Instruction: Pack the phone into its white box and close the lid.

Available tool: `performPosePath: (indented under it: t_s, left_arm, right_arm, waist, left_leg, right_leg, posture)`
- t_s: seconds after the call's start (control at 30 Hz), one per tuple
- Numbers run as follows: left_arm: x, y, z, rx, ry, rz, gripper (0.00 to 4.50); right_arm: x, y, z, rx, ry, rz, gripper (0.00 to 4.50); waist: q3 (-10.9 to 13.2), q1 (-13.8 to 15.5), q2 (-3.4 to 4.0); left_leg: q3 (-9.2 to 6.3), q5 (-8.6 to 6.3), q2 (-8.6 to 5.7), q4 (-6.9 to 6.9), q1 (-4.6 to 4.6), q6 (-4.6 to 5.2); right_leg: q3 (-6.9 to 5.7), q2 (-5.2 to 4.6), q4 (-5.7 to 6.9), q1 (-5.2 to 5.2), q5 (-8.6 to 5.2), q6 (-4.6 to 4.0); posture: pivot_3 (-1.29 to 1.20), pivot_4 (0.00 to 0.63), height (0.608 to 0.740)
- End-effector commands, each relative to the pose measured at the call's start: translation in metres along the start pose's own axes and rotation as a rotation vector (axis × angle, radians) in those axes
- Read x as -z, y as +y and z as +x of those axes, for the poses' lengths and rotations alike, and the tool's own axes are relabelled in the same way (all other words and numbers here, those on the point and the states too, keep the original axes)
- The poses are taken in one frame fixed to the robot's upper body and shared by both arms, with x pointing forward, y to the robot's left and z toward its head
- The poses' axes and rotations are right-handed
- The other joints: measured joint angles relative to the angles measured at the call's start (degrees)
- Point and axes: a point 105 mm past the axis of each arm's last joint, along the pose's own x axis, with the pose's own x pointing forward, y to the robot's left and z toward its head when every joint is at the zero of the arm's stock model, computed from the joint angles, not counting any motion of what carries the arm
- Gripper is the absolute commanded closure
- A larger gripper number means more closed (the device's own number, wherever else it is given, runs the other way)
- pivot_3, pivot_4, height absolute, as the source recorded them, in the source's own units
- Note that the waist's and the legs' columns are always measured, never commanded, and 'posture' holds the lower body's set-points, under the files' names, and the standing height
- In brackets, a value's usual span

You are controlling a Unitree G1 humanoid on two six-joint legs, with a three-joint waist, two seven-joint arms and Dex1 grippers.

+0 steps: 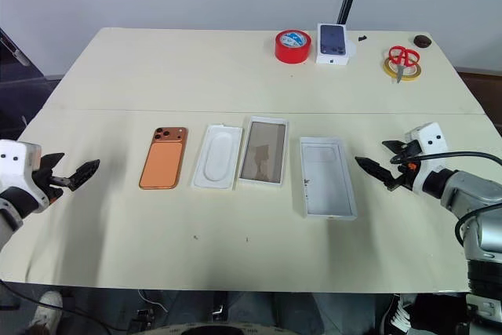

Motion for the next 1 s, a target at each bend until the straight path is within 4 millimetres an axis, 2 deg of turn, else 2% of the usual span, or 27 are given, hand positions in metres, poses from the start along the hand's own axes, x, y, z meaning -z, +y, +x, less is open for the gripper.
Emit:
performPosePath:
  t_s: [0.03,0.2,0.33,0.5,0.63,0.73,0.83,0.9,1.0]
  left_arm:
    - [-0.015,0.001,-0.002,-0.007,-0.050,0.021,0.03]
    - [-0.016,-0.003,0.000,0.004,-0.054,0.021,0.03]
    - [-0.020,-0.015,0.007,0.044,-0.066,0.022,0.03]
    - [-0.031,-0.060,0.021,0.172,-0.109,-0.015,0.03]
    - [-0.039,-0.122,0.033,0.356,-0.108,-0.063,0.03]
    - [-0.038,-0.152,0.042,0.405,-0.071,-0.130,0.03]
    - [-0.035,-0.166,0.052,0.376,0.003,-0.178,0.03]
    - [-0.028,-0.169,0.060,0.326,0.090,-0.203,0.03]
    - [-0.029,-0.176,0.064,0.323,0.144,-0.312,0.03]
  right_arm:
    - [-0.014,0.006,0.002,-0.027,-0.045,-0.029,0.00]
    - [-0.025,0.013,0.008,-0.056,-0.069,-0.063,0.00]
    - [-0.039,0.021,0.014,-0.092,-0.096,-0.113,0.00]
    - [-0.053,0.044,0.029,-0.176,-0.119,-0.178,0.00]
    - [-0.059,0.072,0.040,-0.269,-0.139,-0.225,0.00]
    - [-0.056,0.088,0.047,-0.319,-0.136,-0.252,0.00]
    - [-0.056,0.104,0.053,-0.365,-0.138,-0.267,0.00]
    - [-0.057,0.110,0.056,-0.385,-0.144,-0.270,0.00]
    - [-0.056,0.111,0.057,-0.390,-0.143,-0.270,0.00]
  waist:
    - [0.0,0.0,0.00]
    - [0.0,-0.1,0.00]
    - [0.0,0.0,0.00]
    - [0.0,0.1,0.00]
    - [0.0,0.2,-0.01]
    - [0.0,0.1,-0.01]
    - [0.0,0.0,-0.01]
    - [0.0,0.0,-0.02]
    - [0.0,0.1,-0.02]
  left_leg:
    - [0.00,0.00,0.00,0.00,0.00,0.00]
    - [0.00,0.00,0.00,0.00,0.00,0.00]
    - [-0.01,0.00,0.01,0.00,0.00,0.00]
    - [-0.01,0.00,0.00,0.04,-0.02,0.00]
    - [-0.06,0.00,-0.02,0.06,-0.04,0.00]
    - [-0.07,0.00,-0.03,0.11,-0.03,0.00]
    - [-0.11,0.00,-0.04,0.14,-0.04,0.00]
    - [-0.14,0.00,-0.06,0.15,-0.03,0.00]
    - [-0.18,0.01,-0.08,0.17,-0.02,0.00]
  right_leg:
    - [0.00,0.00,0.00,0.00,0.00,0.00]
    - [0.00,0.00,0.00,0.00,0.00,0.00]
    - [0.00,0.02,0.01,0.00,0.00,0.00]
    - [0.00,0.02,0.02,0.01,0.01,0.01]
    - [-0.01,0.03,0.02,0.03,0.01,0.02]
    - [-0.01,0.05,0.03,0.06,0.01,0.02]
    - [-0.01,0.11,0.06,0.06,0.01,0.03]
    - [-0.02,0.16,0.09,0.05,0.01,0.03]
    - [-0.03,0.20,0.12,0.05,0.01,0.04]
  posture:
    - [0.00,0.150,0.732]
    - [0.00,0.150,0.732]
    - [0.00,0.150,0.732]
    - [0.00,0.150,0.732]
    - [0.00,0.150,0.732]
    - [0.00,0.150,0.732]
    - [0.00,0.150,0.732]
    - [0.00,0.150,0.732]
    - [0.00,0.150,0.732]
